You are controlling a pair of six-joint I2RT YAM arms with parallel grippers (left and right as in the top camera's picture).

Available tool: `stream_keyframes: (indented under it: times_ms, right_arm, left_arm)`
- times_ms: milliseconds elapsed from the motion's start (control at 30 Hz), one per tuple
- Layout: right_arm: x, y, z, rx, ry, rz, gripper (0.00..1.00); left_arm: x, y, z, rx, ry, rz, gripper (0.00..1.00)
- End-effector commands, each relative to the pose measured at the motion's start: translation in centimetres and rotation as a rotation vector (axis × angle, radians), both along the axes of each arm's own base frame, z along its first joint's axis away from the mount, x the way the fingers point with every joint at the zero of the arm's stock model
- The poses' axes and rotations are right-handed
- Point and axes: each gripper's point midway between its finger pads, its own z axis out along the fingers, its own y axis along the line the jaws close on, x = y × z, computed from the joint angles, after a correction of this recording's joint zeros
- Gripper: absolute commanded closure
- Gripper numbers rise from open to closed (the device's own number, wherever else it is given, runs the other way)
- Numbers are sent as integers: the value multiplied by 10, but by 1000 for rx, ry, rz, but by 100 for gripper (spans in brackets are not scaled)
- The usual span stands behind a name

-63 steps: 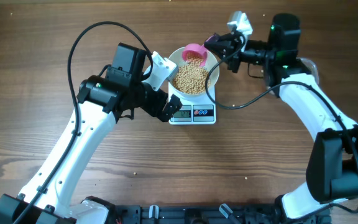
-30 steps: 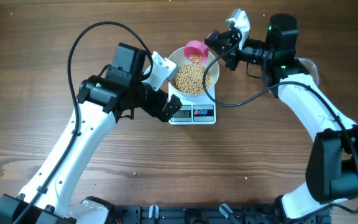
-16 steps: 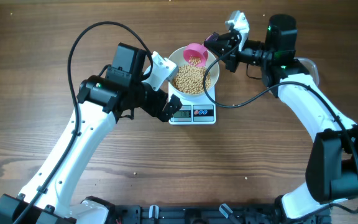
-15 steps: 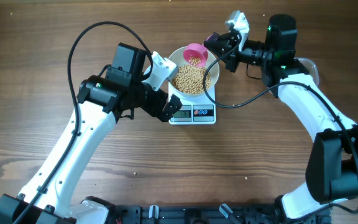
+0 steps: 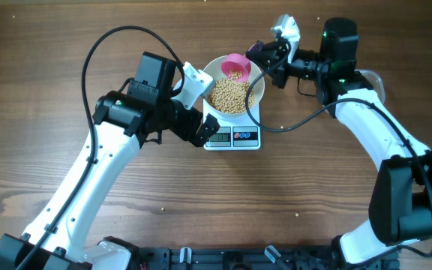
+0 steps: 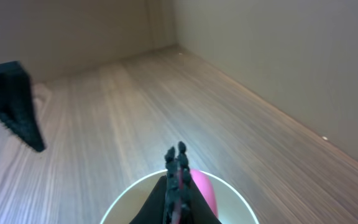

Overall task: Scoop item into bowl and weigh 150g on scale
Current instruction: 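Tip the scoop further over the bowl with the right gripper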

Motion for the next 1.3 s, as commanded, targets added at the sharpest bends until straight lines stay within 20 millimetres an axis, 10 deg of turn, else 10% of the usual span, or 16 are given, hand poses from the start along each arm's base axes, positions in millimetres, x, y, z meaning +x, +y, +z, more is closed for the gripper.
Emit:
stream_keyframes:
  times_ms: [0,1133,1267]
  right_arm:
    - [-8,3,16,12,-52,47,96]
    - [-56,7,36,109,-199,358,96]
    - [-19,-8,21,8,-193,152,96]
  left_arm:
    - [0,-3,6,-14,-18,-21,0]
    - [0,-3,6,-14,-18,-21,0]
    - [1,-3,6,-14,-19,-21,0]
